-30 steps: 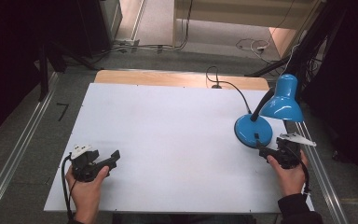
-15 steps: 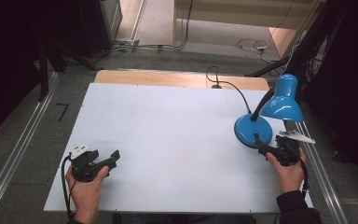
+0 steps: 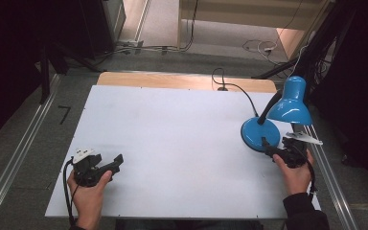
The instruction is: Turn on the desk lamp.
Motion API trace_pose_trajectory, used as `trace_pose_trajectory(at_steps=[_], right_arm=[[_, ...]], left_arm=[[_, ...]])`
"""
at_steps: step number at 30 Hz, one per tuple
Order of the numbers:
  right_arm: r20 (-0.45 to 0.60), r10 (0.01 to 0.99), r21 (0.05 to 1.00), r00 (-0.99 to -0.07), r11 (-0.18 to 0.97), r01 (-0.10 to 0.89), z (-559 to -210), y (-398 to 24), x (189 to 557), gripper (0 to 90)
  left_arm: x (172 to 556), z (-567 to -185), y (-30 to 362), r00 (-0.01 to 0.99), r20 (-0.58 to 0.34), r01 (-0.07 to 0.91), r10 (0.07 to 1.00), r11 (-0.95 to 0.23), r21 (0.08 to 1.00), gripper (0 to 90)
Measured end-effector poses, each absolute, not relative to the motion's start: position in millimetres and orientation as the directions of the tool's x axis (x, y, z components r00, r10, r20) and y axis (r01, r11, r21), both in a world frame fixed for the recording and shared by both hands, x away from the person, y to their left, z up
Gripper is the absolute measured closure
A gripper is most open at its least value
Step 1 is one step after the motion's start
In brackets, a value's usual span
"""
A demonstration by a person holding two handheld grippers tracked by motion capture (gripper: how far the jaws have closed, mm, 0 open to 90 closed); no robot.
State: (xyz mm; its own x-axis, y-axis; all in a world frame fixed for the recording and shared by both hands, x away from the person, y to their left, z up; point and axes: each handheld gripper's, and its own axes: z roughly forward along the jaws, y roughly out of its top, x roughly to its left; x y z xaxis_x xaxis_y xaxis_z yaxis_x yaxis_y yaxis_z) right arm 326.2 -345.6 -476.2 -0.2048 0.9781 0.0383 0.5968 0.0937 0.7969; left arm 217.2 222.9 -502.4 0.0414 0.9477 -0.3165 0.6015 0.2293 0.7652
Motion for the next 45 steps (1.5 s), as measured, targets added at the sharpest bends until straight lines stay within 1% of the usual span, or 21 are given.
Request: trace_pose_trajectory(at_steps=[10, 17, 21, 22, 23, 24, 26, 31, 32, 33, 35, 36, 37, 40, 45], right_arm=[[0.039, 0.978, 0.797, -0.207, 0.095, 0.597, -476.3, -343.4, 330.6, 17.7], [0.017, 0.979, 0.802, -0.203, 0.108, 0.588, -478.0, -340.1, 335.5, 20.8], [0.002, 0.979, 0.796, -0.204, 0.122, 0.593, -480.9, -339.3, 339.9, 30.4], [0.002, 0.979, 0.796, -0.204, 0.122, 0.593, -480.9, -339.3, 339.9, 30.4], [-0.002, 0.978, 0.797, -0.207, 0.126, 0.59, -481.9, -338.8, 341.1, 36.4], [-0.002, 0.978, 0.797, -0.207, 0.126, 0.59, -481.9, -338.8, 341.1, 36.4], [-0.003, 0.979, 0.798, -0.205, 0.126, 0.589, -482.6, -338.3, 342.7, 41.5], [0.016, 0.974, 0.799, -0.227, 0.124, 0.588, -482.9, -339.1, 344.2, 63.3], [0.016, 0.974, 0.799, -0.227, 0.124, 0.588, -482.9, -339.1, 344.2, 63.3], [0.018, 0.974, 0.798, -0.226, 0.122, 0.59, -483.6, -338.9, 344.7, 72.3], [0.014, 0.973, 0.797, -0.232, 0.129, 0.59, -484.0, -338.6, 345.1, 79.5], [0.014, 0.973, 0.797, -0.232, 0.129, 0.59, -484.0, -338.6, 345.1, 79.5], [0.012, 0.972, 0.798, -0.235, 0.132, 0.588, -484.2, -338.4, 345.2, 85.8], [0.018, 0.972, 0.796, -0.234, 0.128, 0.592, -484.6, -338.3, 345.9, 87.4], [0.028, 0.972, 0.789, -0.233, 0.122, 0.602, -486.2, -338.7, 347.5, 87.7]], left_arm=[[217.3, -502.4, 222.9, 0.042, -0.317, 0.602, 0.948, 0.229, 0.765, 16.8], [217.1, -502.4, 223.3, 0.042, -0.316, 0.602, 0.948, 0.228, 0.765, 16.8], [217.3, -502.4, 223.1, 0.042, -0.318, 0.602, 0.947, 0.23, 0.764, 16.8], [217.4, -502.5, 223.0, 0.042, -0.318, 0.603, 0.947, 0.23, 0.764, 16.8], [217.4, -502.5, 223.0, 0.042, -0.318, 0.603, 0.947, 0.23, 0.764, 16.8], [217.4, -502.5, 223.1, 0.042, -0.318, 0.602, 0.947, 0.23, 0.764, 16.8], [217.3, -502.4, 223.3, 0.042, -0.317, 0.602, 0.947, 0.229, 0.765, 16.8], [217.4, -502.5, 223.3, 0.042, -0.318, 0.602, 0.947, 0.23, 0.764, 16.8], [217.4, -502.5, 223.3, 0.042, -0.318, 0.602, 0.947, 0.23, 0.764, 16.8], [217.4, -502.5, 223.3, 0.042, -0.319, 0.602, 0.947, 0.231, 0.764, 16.8], [217.3, -502.4, 223.6, 0.043, -0.318, 0.602, 0.947, 0.23, 0.764, 16.8], [217.2, -502.3, 223.8, 0.043, -0.318, 0.602, 0.947, 0.229, 0.765, 16.8], [217.1, -502.4, 224.0, 0.044, -0.317, 0.602, 0.947, 0.228, 0.765, 16.8], [217.1, -502.4, 224.0, 0.044, -0.318, 0.602, 0.947, 0.229, 0.765, 16.8], [217.3, -502.5, 223.9, 0.043, -0.319, 0.602, 0.947, 0.23, 0.764, 16.8]])
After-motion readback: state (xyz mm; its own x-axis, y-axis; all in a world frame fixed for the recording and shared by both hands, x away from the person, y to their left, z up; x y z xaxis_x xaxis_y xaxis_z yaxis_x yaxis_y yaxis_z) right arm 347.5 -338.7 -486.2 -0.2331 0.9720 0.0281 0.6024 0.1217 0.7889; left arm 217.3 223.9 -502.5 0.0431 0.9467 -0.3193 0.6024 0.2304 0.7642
